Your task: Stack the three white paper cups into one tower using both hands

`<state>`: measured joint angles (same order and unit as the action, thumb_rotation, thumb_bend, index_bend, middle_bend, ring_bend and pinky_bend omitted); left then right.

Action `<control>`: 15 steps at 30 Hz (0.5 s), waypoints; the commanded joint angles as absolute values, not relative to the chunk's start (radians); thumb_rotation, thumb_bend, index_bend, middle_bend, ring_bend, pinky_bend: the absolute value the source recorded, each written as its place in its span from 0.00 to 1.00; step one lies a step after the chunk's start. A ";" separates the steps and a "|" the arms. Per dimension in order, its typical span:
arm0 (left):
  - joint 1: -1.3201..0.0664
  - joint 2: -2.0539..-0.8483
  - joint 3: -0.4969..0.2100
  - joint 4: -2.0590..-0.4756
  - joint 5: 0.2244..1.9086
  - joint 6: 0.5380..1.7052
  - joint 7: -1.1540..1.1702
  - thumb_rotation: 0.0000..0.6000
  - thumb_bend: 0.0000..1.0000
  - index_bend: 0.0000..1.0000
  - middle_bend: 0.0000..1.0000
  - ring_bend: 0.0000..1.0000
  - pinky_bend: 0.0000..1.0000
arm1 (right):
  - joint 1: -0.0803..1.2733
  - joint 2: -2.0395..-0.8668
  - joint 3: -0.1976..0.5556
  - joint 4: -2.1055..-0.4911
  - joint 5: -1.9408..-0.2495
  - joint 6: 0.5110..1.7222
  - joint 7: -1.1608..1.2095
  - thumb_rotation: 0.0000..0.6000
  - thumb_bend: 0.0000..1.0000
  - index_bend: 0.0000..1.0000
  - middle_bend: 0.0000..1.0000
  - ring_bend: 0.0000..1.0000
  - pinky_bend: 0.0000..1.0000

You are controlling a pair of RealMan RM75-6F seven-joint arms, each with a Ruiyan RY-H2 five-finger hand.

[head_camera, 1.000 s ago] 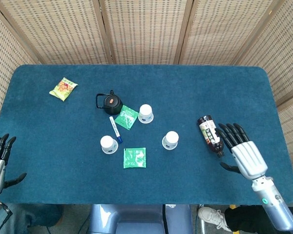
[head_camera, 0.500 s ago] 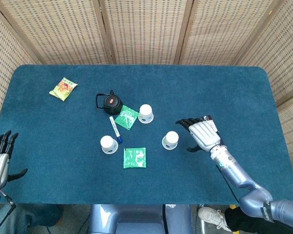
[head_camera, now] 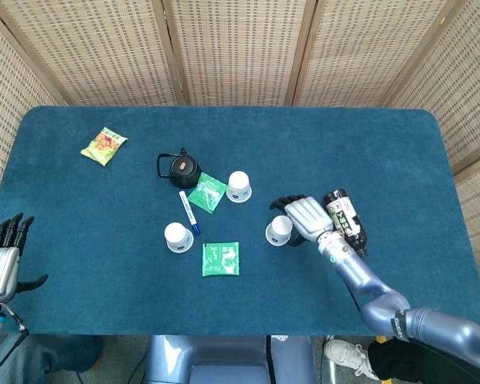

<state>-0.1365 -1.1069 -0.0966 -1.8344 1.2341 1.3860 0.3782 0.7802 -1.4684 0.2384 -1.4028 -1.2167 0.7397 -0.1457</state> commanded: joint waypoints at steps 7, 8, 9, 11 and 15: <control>-0.139 -1.107 -0.094 -1.832 1.222 1.388 0.375 1.00 0.00 0.00 0.00 0.00 0.00 | 0.822 -1.511 0.232 -1.371 -1.154 0.722 -0.182 1.00 0.35 0.43 0.47 0.43 0.49; -0.140 -1.106 -0.093 -1.832 1.221 1.388 0.374 1.00 0.00 0.00 0.00 0.00 0.00 | 0.823 -1.513 0.232 -1.373 -1.154 0.727 -0.179 1.00 0.37 0.46 0.49 0.45 0.50; -0.140 -1.105 -0.092 -1.833 1.221 1.387 0.373 1.00 0.00 0.00 0.00 0.00 0.00 | 0.824 -1.514 0.231 -1.373 -1.156 0.732 -0.176 1.00 0.38 0.47 0.50 0.46 0.52; -0.140 -1.104 -0.091 -1.833 1.221 1.387 0.371 1.00 0.00 0.00 0.00 0.00 0.00 | 0.824 -1.513 0.229 -1.375 -1.160 0.740 -0.172 1.00 0.40 0.49 0.52 0.48 0.54; -0.140 -1.102 -0.090 -1.835 1.229 1.395 0.360 1.00 0.00 0.00 0.00 0.00 0.00 | 0.825 -1.488 0.239 -1.421 -1.180 0.766 -0.152 1.00 0.42 0.49 0.53 0.48 0.55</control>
